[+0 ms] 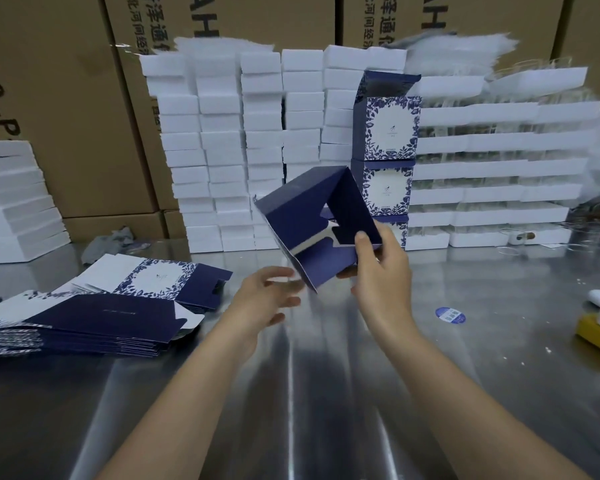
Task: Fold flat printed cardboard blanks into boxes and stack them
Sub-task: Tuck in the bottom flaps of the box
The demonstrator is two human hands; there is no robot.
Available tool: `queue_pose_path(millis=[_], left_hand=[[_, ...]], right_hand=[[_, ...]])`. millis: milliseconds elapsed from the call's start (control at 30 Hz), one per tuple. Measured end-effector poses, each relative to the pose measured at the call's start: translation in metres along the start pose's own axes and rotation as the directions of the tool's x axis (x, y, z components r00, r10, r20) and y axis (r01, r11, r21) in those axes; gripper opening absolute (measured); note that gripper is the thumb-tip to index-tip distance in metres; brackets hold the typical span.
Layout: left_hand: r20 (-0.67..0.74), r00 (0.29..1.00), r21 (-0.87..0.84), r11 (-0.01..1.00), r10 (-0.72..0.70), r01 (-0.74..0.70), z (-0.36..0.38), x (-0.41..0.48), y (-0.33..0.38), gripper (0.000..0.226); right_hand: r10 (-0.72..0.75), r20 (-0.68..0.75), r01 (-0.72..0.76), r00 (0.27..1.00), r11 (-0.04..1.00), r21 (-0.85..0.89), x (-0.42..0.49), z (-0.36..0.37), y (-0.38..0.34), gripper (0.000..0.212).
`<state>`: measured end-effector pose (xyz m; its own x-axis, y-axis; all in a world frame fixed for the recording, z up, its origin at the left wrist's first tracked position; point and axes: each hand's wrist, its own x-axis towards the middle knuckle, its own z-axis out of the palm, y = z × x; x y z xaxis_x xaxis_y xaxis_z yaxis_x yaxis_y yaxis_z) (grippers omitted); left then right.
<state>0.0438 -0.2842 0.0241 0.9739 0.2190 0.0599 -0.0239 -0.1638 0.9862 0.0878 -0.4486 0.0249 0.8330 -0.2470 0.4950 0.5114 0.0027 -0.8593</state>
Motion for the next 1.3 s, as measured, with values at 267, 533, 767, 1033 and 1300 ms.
queue_pose_path(millis=[267, 533, 767, 1033, 1300], left_hand=[[-0.249, 0.935, -0.292, 0.901, 0.251, -0.32, -0.003, 0.009, 0.001, 0.065], [-0.311, 0.862, -0.381, 0.778, 0.401, -0.5, 0.01, 0.003, -0.002, 0.072], [0.05, 0.884, -0.346, 0.838, 0.466, -0.422, 0.004, 0.0, 0.003, 0.077], [-0.092, 0.663, 0.368, 0.644, 0.743, -0.67, 0.006, -0.001, -0.01, 0.095], [-0.112, 0.598, 0.518, 0.56, 0.794, -0.646, 0.005, 0.0, -0.01, 0.059]], right_hand=[[-0.134, 0.122, 0.151, 0.983, 0.978, -0.141, -0.007, -0.001, 0.0, 0.051], [-0.349, 0.318, 0.437, 0.882, 0.859, -0.269, -0.022, 0.002, -0.006, 0.089], [-0.367, 0.264, 0.438, 0.892, 0.844, -0.31, -0.014, 0.002, -0.002, 0.08], [-0.295, 0.248, 0.371, 0.923, 0.854, -0.365, -0.01, 0.004, 0.011, 0.078], [-0.341, 0.256, 0.422, 0.905, 0.8, -0.426, -0.008, 0.002, 0.012, 0.08]])
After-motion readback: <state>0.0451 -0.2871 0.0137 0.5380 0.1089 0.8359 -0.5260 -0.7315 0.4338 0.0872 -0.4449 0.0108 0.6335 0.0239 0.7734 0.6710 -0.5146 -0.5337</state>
